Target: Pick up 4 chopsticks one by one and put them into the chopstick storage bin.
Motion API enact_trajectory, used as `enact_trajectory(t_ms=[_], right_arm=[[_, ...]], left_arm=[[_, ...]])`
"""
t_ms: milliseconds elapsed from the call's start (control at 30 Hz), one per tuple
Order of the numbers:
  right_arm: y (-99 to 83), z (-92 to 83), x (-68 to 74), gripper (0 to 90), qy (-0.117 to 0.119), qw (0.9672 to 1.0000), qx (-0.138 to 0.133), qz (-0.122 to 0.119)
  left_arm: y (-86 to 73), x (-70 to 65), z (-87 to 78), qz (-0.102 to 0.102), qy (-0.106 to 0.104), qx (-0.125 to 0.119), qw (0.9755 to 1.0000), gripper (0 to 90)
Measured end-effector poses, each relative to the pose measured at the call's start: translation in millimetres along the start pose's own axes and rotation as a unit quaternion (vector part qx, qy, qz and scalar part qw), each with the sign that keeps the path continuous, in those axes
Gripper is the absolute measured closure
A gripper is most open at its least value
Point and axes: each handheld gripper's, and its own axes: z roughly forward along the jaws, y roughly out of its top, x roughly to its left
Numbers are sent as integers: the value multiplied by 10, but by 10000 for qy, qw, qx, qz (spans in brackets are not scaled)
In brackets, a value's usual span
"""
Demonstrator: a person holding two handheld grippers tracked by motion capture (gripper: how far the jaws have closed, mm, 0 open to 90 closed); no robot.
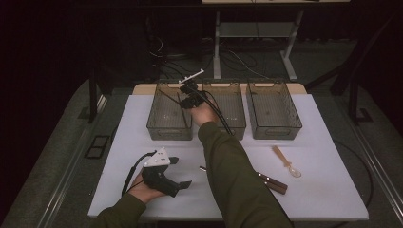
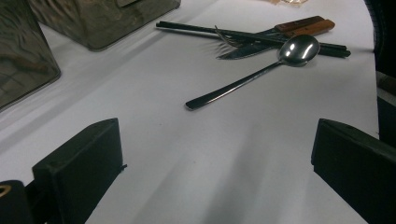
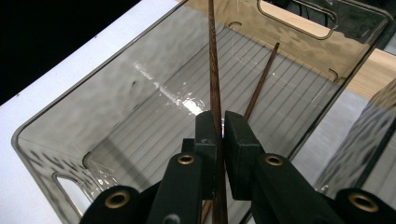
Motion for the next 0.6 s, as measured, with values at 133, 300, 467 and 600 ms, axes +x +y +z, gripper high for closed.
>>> enact_trajectory(t_ms=[133, 300, 467, 600], right_arm=[[8, 33, 15, 837, -8, 10000, 19, 3], [10, 66, 55, 804, 104, 9999, 4, 1], [5, 71, 72, 691, 129, 9999, -29, -54], [8, 15, 55, 617, 122, 9999, -54, -78]], left_arm=[[3, 1, -2, 34, 0, 36, 10000, 10], [6, -1, 1, 21, -6, 2, 10000, 10], [7, 2, -5, 36, -15, -2, 10000, 10], [8, -2, 0, 16, -10, -9, 10000, 10]])
